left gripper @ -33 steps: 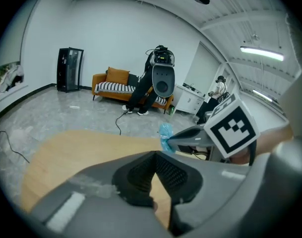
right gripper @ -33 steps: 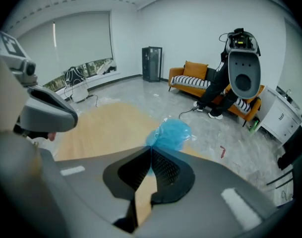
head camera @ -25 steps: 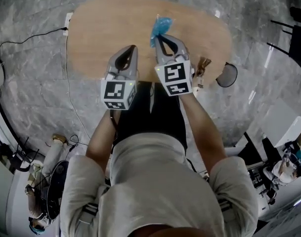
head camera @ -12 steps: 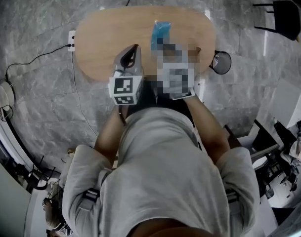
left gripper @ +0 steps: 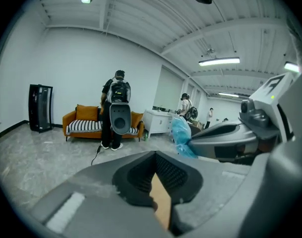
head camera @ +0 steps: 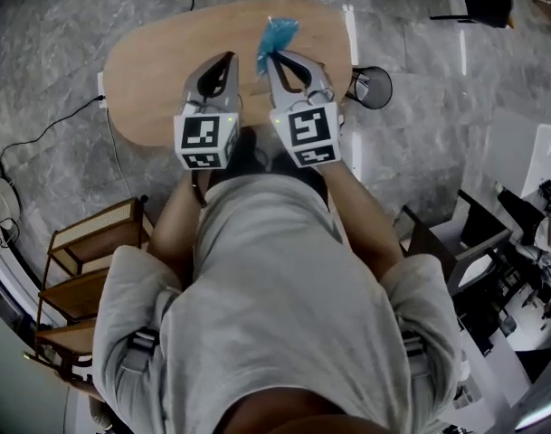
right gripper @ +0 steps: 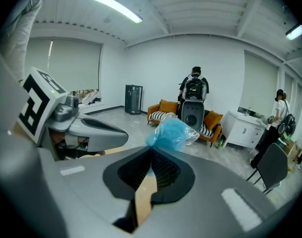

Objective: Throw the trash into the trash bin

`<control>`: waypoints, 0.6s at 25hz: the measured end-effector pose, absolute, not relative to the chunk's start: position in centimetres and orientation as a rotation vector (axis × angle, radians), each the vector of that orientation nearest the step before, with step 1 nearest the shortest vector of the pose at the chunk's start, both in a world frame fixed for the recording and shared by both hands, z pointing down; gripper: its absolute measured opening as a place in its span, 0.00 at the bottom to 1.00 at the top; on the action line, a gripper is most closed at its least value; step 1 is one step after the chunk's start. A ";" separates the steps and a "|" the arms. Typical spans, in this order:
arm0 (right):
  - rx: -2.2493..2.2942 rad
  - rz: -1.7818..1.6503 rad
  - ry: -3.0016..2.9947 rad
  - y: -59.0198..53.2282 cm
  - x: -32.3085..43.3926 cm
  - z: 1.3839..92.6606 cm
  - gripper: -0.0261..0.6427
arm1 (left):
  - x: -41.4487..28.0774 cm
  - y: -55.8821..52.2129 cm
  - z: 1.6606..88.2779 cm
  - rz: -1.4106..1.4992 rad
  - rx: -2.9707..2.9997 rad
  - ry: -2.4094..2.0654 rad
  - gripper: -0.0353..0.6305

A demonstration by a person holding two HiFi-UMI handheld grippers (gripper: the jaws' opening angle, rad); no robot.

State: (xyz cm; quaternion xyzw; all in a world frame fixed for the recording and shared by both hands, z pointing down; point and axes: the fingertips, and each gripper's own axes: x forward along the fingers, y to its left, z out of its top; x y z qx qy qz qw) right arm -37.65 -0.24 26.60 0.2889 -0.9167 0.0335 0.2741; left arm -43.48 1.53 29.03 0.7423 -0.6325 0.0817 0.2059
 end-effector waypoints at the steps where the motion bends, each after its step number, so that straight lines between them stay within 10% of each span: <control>1: 0.797 0.092 -2.466 0.0 -35.8 26.2 0.06 | -41.8 1.5 28.5 0.224 2.082 -1.755 0.08; 15: 1.147 0.155 -2.475 2.6 -11.0 22.4 0.06 | -17.9 2.4 25.6 0.292 2.290 -1.588 0.08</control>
